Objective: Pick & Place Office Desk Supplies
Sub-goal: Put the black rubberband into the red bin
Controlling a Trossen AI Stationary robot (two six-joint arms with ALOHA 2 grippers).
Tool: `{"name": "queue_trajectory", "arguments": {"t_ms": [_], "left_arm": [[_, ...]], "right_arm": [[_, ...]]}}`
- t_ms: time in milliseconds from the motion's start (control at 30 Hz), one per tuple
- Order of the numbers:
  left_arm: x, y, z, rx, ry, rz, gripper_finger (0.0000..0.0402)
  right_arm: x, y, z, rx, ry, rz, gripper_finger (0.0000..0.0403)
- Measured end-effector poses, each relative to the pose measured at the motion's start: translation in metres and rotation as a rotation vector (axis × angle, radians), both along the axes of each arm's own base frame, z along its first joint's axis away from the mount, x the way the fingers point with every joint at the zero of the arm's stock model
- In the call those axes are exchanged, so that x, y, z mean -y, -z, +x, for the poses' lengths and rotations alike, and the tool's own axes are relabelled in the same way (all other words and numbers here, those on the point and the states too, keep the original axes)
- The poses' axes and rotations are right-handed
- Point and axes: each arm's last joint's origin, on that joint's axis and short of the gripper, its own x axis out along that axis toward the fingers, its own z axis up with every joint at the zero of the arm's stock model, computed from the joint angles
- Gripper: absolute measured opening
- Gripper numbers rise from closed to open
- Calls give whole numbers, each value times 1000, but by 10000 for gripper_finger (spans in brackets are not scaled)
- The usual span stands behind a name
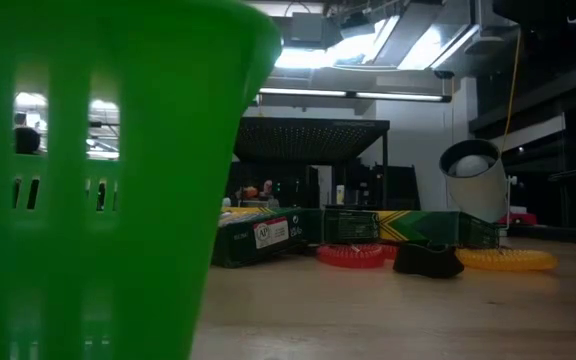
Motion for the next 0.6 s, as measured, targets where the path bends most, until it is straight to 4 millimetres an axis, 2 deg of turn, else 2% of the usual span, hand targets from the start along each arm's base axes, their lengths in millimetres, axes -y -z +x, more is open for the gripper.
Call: {"name": "queue_trajectory", "arguments": {"t_ms": [167,333,467,600], "left_arm": [[-41,16,43,-41,114,127,136],[-72,28,70,-81,178,228,129],[-77,29,92,-115,266,260,121],[-71,32,115,-184,364,297,118]], "right_arm": [[0,0,0,0,0,2,196],[0,0,0,0,1,17,196],[0,0,0,0,2,23,196],[0,0,0,1,2,26,196]]}}
